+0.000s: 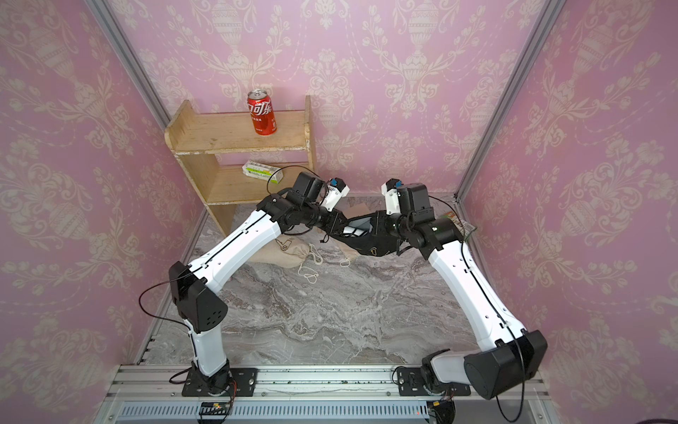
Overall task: Pack away hair dryers
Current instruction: Place the drawstring bag at the center of the board.
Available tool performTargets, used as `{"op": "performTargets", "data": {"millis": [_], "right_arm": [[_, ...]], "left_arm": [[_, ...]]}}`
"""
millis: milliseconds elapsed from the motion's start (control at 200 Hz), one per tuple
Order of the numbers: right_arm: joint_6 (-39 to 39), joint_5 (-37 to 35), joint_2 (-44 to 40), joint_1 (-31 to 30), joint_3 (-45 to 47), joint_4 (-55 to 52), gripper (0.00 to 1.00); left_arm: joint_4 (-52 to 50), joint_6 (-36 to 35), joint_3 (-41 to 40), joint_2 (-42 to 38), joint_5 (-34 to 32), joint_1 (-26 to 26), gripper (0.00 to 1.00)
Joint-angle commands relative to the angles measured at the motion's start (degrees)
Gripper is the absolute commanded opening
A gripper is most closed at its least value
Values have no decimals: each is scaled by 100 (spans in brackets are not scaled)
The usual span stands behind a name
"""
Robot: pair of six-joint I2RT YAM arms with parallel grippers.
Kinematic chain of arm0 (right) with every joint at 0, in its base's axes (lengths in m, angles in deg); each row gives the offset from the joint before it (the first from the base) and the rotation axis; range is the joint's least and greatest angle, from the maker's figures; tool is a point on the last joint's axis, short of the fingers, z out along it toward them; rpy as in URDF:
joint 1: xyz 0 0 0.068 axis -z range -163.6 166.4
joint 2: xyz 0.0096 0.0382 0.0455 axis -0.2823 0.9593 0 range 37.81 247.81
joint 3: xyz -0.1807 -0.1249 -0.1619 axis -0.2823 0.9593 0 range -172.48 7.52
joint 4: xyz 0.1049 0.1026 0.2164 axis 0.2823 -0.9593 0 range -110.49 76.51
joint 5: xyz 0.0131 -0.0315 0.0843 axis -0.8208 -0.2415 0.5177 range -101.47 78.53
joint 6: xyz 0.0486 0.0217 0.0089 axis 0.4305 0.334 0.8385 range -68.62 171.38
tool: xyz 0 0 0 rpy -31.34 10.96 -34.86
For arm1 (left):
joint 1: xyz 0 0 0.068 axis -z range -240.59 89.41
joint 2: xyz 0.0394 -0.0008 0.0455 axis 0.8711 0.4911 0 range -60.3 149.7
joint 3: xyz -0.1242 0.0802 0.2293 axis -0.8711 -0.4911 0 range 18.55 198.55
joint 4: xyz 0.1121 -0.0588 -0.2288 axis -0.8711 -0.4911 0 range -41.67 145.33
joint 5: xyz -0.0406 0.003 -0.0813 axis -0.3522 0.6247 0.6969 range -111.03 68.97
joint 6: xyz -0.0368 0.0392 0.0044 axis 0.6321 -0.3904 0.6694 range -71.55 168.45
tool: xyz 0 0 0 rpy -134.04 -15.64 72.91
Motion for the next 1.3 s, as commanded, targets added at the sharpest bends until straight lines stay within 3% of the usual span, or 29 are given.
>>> {"op": "performTargets", "data": {"millis": [0,110,225,816,1296], "right_arm": [[106,-118,-327,53,-326,262,0],[141,-140,-275,56,-320,257,0],[159,-120,-222,60,-300,255,0],[220,-75,-38,53,-379,247,0],[282,-212,127,53,-450,244,0]], "left_arm": [[298,186,-557,-381,-266,-224,36],[481,272,-914,-631,-228,-312,51],[651,334,-1258,-863,-177,-357,55],[1638,1083,-2725,-1798,188,-587,55],[2319,2744,-3325,-2071,280,-586,54]]}}
